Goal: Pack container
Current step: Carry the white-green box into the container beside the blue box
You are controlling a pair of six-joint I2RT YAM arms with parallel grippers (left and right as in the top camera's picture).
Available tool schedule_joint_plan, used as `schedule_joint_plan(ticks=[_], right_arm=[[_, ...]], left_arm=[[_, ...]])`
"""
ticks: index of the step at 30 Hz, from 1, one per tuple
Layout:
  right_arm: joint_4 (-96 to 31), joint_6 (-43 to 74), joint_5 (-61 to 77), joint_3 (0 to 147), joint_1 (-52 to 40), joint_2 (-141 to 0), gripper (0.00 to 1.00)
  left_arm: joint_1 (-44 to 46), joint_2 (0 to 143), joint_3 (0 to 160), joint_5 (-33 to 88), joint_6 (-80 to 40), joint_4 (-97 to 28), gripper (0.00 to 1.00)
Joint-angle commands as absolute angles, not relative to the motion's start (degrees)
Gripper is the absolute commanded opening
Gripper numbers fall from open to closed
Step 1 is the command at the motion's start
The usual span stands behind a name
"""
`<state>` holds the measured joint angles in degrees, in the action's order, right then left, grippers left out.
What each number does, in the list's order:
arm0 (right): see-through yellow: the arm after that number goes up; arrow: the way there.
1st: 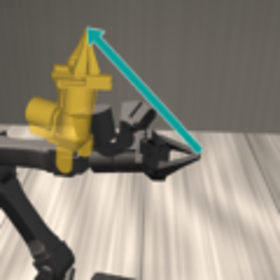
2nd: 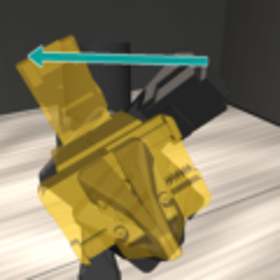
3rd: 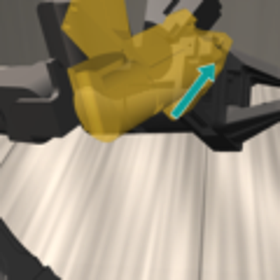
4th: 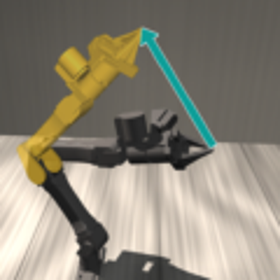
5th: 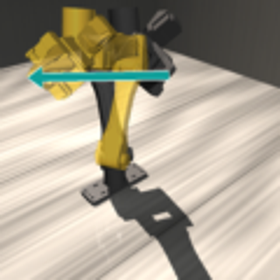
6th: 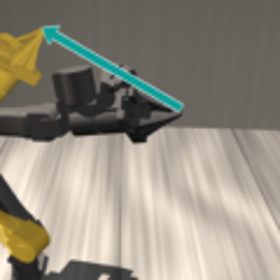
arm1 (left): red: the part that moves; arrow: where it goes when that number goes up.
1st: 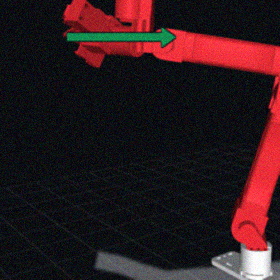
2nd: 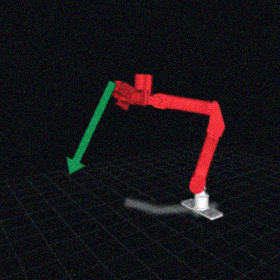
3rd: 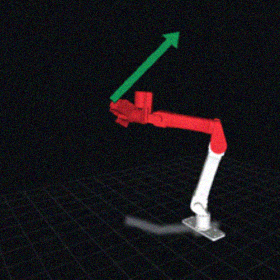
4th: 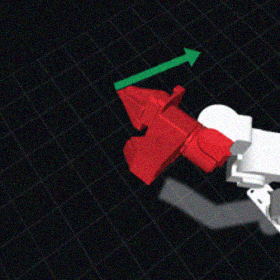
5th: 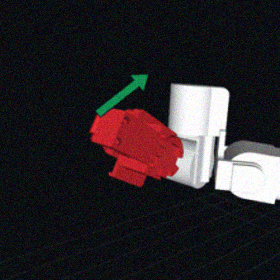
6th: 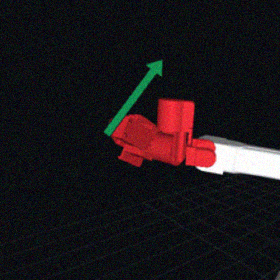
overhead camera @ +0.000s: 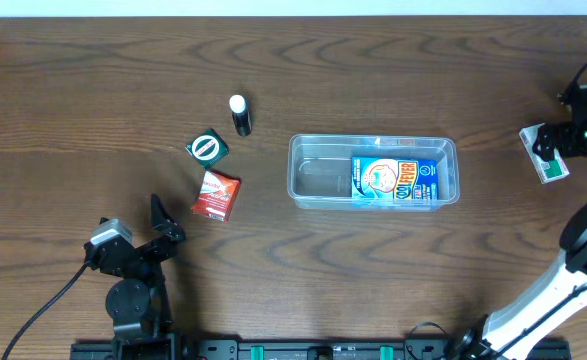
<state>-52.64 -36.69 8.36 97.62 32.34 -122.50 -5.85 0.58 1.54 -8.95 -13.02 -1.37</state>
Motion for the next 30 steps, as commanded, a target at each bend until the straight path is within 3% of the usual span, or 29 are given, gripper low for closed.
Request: schedule_joint_plan(ticks=[1,8,16,19,22,30], right_arm=[[-52.8,-38.3,11.5,96.7,32.2,-124.9,0.99],[-52.4,-38.9,11.0,96.7,32.3,-127.8,0.97],[-52.0,-38.9,10.9,96.7,32.2,-130.8,0.78],[-51.9,-38.7,10.0,96.7,32.2,-131.1,0.63],[-51.3,-36.8,8.1,96.7,32.2,-131.0,0.55],[-50.6,-31.7,7.9,97.4,31.9,-131.0,0.52]], left_arm=[[-6.0,0.2,0.2,-9.2,-11.8,-3.2,0.98],[-6.0,0.2,0.2,-9.2,-11.8,-3.2,0.98],[-6.0,0.2,0.2,-9.2,-11.8,-3.2,0.98],[-6.0,0.2,0.2,-9.2,-11.8,-3.2,0.98],[-6.0,0.2,0.2,-9.2,-11.8,-3.2,0.98],[-6.0,0.2,0.2,-9.2,-11.8,-3.2,0.98]])
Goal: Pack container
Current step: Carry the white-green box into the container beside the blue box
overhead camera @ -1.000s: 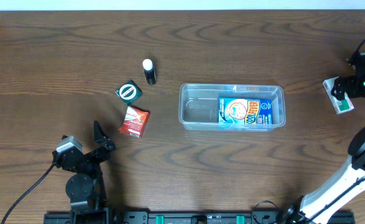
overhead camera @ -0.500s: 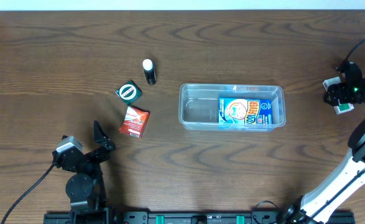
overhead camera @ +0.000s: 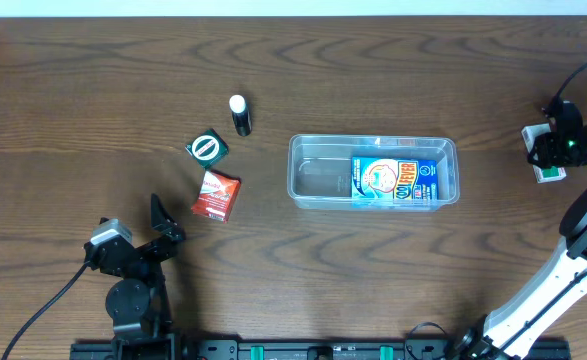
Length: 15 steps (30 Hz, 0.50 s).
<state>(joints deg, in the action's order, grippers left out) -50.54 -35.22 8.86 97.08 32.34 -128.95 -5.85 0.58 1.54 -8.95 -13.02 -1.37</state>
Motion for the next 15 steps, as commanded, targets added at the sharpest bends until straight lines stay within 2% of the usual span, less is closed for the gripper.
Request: schedule_joint_plan(ticks=[1,15], right_arm=[[-50.7,-31.1,7.9,97.7,31.7,-131.0,0.52],[-54.6,-29.2,8.4,102.8,25.6,-124.0,0.51]], left_arm=[[-6.0,0.2,0.2,-9.2,-11.8,-3.2,0.98],[-6.0,0.2,0.2,-9.2,-11.8,-3.2,0.98]])
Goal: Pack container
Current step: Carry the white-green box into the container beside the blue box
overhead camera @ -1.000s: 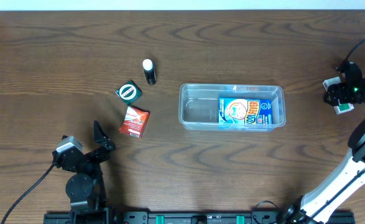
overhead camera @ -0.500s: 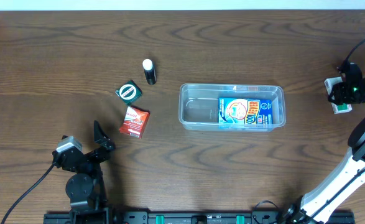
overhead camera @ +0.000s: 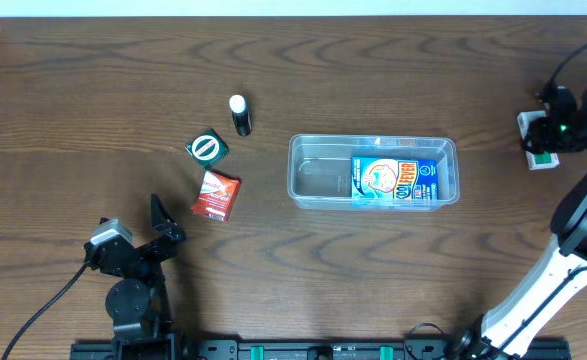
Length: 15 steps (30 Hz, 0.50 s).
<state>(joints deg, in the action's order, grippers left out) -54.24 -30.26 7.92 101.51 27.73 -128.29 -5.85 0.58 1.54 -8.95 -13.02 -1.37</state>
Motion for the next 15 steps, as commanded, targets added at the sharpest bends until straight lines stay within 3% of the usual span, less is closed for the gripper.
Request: schedule_joint_plan(ticks=[1,15], right_arm=[[-54.7,-29.2,8.4,102.8,25.0,-123.0,0.5],[-62.6,-29.4,8.4,102.8,8.7,-96.6,0.51]], left_arm=[[-6.0,0.2,0.2,-9.2,-11.8,-3.2,0.98],[-6.0,0.2,0.2,-9.2,-11.8,-3.2,0.98]])
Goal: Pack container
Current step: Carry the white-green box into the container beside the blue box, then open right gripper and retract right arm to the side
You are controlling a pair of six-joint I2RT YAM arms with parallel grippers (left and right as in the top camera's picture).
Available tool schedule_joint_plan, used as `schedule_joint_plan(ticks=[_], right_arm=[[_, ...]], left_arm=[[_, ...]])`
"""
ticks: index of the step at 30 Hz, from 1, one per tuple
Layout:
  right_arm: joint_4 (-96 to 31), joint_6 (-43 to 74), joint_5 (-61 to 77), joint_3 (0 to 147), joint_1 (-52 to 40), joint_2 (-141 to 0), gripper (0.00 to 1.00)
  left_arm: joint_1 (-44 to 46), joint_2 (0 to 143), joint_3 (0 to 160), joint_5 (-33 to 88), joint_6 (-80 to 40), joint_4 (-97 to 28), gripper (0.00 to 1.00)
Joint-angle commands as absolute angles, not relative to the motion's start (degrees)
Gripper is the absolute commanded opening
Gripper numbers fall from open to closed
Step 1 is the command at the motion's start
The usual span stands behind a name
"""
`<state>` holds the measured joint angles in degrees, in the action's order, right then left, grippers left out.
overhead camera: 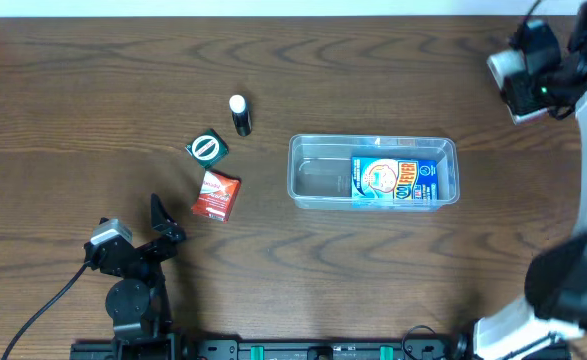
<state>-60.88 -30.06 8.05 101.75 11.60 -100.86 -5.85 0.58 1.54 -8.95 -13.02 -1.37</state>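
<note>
The clear plastic container [318, 180] lies mid-table with a blue packet [395, 181] in its right half. To its left on the table are a red packet [216, 195], a green square tin [207, 148] and a small black bottle with a white cap [239, 115]. My right gripper [525, 95] is raised at the far right, above and right of the container. It is shut on a small white and green box, of which only a pale edge [519, 108] shows. My left gripper [167, 222] rests open near the front left, below the red packet.
The left arm's base [128, 300] and its cable sit at the front left edge. The right arm's white link runs down the right edge of the view. Bare wood lies between the container and the right gripper.
The right gripper has moved up and to the left from the table's right edge, and the white and green box has left the table with it. The left arm is unchanged.
The white and green box first lay on the table at the far right with the right gripper beside it. At the two later moments the gripper stood over the box. Now the box is off the table in the raised gripper. The container's contents and the left items stayed put.
</note>
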Motion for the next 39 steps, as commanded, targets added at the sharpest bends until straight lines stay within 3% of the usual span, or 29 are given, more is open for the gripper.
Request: schedule_joint_plan(ticks=[1,13,27,32,36,39], right_arm=[[-64.1,-29.4,8.4,102.8,7.0,-94.9,0.51],[-78.5,-34.6,8.4,99.2,-10.5,-91.4,0.52],[-63.5,-42.5,5.1,79.8,-14.5,-91.8,0.68],[-61.9,-42.2,5.1,79.8,-14.5,-91.7,0.65],[-58.6,-36.6,4.1,79.9,-14.5,-91.5,0.59],[-54.5,-27.8,-1.1,79.9,-13.7,-91.2,0.68]], left_arm=[[-6.0,0.2,0.2,-9.2,-11.8,-3.2,0.98],[-6.0,0.2,0.2,-9.2,-11.8,-3.2,0.98],[-6.0,0.2,0.2,-9.2,-11.8,-3.2,0.98],[-6.0,0.2,0.2,-9.2,-11.8,-3.2,0.98],[-6.0,0.2,0.2,-9.2,-11.8,-3.2,0.98],[-6.0,0.2,0.2,-9.2,-11.8,-3.2,0.98]])
